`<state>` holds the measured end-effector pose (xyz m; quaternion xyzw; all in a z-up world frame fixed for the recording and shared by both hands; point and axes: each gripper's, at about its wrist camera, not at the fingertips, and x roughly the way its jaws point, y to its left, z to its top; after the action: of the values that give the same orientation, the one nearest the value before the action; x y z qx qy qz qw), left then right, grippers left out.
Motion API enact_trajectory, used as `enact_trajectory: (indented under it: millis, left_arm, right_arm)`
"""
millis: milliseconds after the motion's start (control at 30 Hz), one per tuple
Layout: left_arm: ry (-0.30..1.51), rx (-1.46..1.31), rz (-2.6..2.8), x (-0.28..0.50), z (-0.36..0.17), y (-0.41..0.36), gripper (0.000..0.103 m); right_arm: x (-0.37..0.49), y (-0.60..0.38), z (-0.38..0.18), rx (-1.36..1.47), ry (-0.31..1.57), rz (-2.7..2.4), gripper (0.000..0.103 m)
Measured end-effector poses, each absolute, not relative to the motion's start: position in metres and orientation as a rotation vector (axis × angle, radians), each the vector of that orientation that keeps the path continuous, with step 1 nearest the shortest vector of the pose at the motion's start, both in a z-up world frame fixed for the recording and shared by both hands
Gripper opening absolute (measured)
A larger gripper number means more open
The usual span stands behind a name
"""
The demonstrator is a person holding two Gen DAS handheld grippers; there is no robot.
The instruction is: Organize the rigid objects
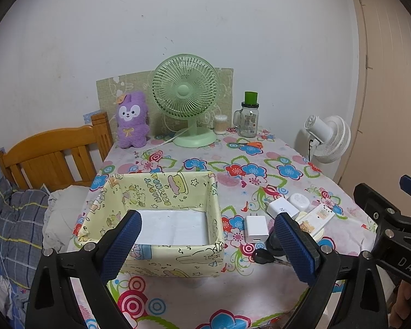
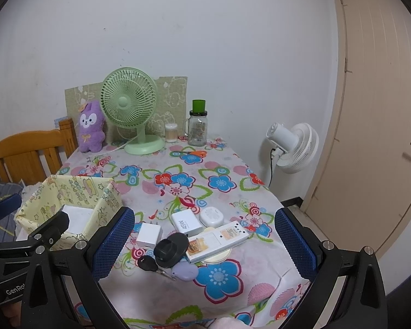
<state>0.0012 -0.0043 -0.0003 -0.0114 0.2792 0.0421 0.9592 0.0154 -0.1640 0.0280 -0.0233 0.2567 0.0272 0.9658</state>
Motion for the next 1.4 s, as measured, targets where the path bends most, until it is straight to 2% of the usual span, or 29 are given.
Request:
enact_trajectory:
  millis: [500, 1167, 1400]
  left_arm:
    - [0.609, -0.011, 0.054, 0.017, -0.013, -0.019, 0.096]
    - [0.669, 0.003, -0.003, 0.047, -0.036, -0.066, 0.090]
    - [0.695, 0.003, -0.035, 0.062, -0.050, -0.086, 0.089]
  right_arm:
    - [0.027, -0.169, 0.019, -0.052, 0.534, 0.051, 0.103]
    - [0.060, -0.196, -0.008, -0.066, 0.579, 0.085, 0.089]
    - [0.077, -0.211, -0.024, -0.052, 0.616, 0.065, 0.089]
